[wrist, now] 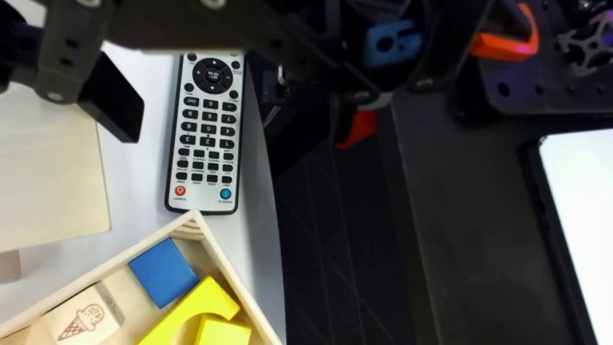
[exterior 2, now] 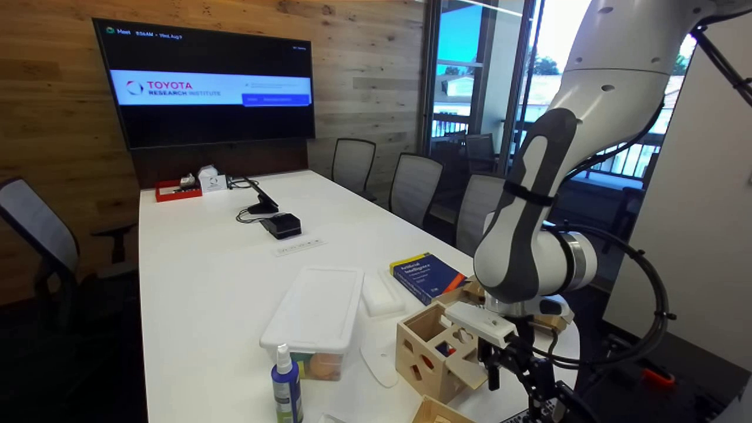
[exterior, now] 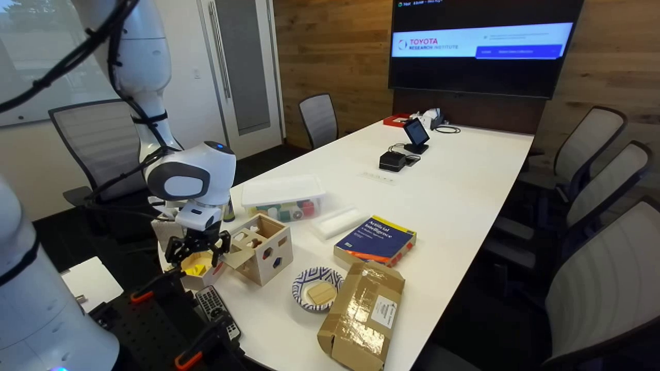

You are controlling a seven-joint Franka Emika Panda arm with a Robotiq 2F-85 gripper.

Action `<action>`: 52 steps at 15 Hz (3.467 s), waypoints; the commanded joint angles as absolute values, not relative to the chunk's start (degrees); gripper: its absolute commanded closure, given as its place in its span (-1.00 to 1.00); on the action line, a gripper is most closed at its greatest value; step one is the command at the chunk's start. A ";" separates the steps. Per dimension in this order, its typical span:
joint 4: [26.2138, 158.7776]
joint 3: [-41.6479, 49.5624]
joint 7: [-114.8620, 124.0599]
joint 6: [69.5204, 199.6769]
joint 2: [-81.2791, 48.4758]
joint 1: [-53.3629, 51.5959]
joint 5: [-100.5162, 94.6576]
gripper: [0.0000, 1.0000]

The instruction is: Put the block inside the box

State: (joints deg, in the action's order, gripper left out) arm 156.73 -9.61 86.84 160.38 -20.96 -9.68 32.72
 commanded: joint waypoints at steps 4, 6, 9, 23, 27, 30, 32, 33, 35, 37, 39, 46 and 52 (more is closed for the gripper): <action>156.71 -9.13 87.84 170.64 -22.74 -12.48 30.68 -1.00; 156.44 -8.47 88.20 173.62 -23.73 -13.58 29.43 -1.00; 155.98 -7.41 88.25 177.49 -25.07 -14.88 27.67 -1.00; 150.85 3.03 87.37 181.91 -27.81 -24.52 23.85 -1.00; 148.95 4.04 87.31 181.97 -29.07 -25.18 23.32 -1.00; 149.99 2.78 86.84 179.44 -27.24 -23.78 23.41 -1.00; 152.03 1.00 86.41 176.35 -24.55 -21.78 23.46 -1.00; 153.64 0.74 86.70 175.09 -22.83 -21.84 23.48 -1.00; 156.76 1.69 87.89 174.32 -19.77 -23.70 23.07 -1.00; 160.23 4.18 89.22 175.21 -16.39 -27.24 21.74 -1.00; 162.99 8.30 90.77 175.28 -13.18 -32.04 18.93 -1.00; 160.68 37.12 91.95 170.04 -11.33 -61.91 5.55 -1.00; 156.01 59.74 100.88 153.92 -4.83 -82.32 -18.31 -1.00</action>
State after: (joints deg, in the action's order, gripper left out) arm 157.76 52.59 97.01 161.80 -10.73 -76.07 -9.57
